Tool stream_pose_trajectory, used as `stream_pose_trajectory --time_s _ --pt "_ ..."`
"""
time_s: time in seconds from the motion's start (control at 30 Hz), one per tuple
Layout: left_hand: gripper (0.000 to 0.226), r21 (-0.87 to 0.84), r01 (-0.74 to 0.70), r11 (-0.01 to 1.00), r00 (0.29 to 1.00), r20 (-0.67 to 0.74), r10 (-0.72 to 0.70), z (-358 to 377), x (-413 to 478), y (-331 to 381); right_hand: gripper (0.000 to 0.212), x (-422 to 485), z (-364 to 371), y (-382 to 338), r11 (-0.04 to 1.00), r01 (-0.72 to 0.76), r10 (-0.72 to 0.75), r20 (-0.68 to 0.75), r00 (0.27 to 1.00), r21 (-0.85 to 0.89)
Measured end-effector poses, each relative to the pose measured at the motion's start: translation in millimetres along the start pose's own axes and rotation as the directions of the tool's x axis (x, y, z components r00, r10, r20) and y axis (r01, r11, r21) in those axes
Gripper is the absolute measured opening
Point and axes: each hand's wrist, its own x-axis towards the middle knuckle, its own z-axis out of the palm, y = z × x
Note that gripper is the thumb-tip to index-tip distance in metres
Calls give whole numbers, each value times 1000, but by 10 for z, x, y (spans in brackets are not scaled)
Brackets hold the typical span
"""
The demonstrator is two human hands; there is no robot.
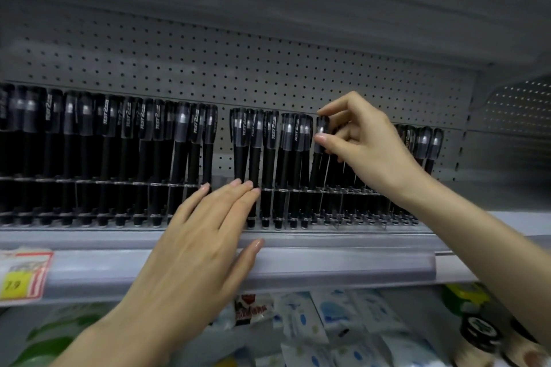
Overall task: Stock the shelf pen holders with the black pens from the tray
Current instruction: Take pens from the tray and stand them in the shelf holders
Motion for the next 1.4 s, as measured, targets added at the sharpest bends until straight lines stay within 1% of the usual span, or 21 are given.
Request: stream_pose_trajectory --time_s 0.1,0.3,0.4,0.5,0.6,0.7,0.77,0.87,0.93,1.03,1.13,1.2,1.27,1.3,1.37,1.4 --pt "55 -3 5 1000 1000 5 -5 -14 13 -1 24 -16 -5 12 1000 5 -6 -31 1000 -17" --pt "55 -39 15 999 999 39 -14 -39 8 -3 33 -85 -10 -18 999 15 -16 -25 1000 -51" --pt "55 -82 18 996 999 45 -14 -78 -14 3 34 -143 -24 -77 993 43 -48 -39 998 -114" --pt "55 -108 -9 994 999 43 13 -139 -66 22 35 -276 -2 -181 976 91 -100 -34 994 -197" --pt "57 -83 -52 995 995 76 58 -229 -173 61 37 -505 101 -292 965 145 -138 44 989 -218" --pt "58 -98 -75 992 989 119 86 -320 -390 101 38 -812 250 -368 970 163 -135 157 978 -181" --pt "59 -110 -76 991 984 155 93 -357 -618 131 38 -1072 367 -395 980 148 -114 232 966 -133" --pt "59 -134 -51 990 965 249 84 -389 -1042 164 37 -1520 572 -421 995 86 -66 348 935 -41" --pt "59 -166 -6 986 944 326 61 -422 -1372 182 38 -1830 729 -417 999 36 -27 451 892 -10" --pt "61 -212 128 969 895 446 -21 -517 -1961 267 45 -2324 941 -370 998 -63 47 621 782 3" --pt "60 -247 287 925 818 566 -102 -625 -2576 430 41 -2804 1095 -289 971 -233 129 727 675 44" --pt "61 -245 375 894 767 624 -151 -689 -2891 530 39 -3085 1190 -235 925 -377 213 773 598 37" --pt "63 -210 387 898 729 666 -159 -714 -3085 595 38 -3335 1286 -192 856 -517 286 814 506 20" --pt "65 -189 365 912 717 682 -146 -717 -3135 615 43 -3437 1330 -171 826 -564 304 834 461 11" --pt "72 -168 326 930 701 704 -118 -712 -3175 632 60 -3594 1401 -135 791 -611 307 874 378 -13" --pt "77 -160 308 938 694 712 -107 -702 -3180 626 60 -3625 1419 -144 774 -632 304 894 328 -32"
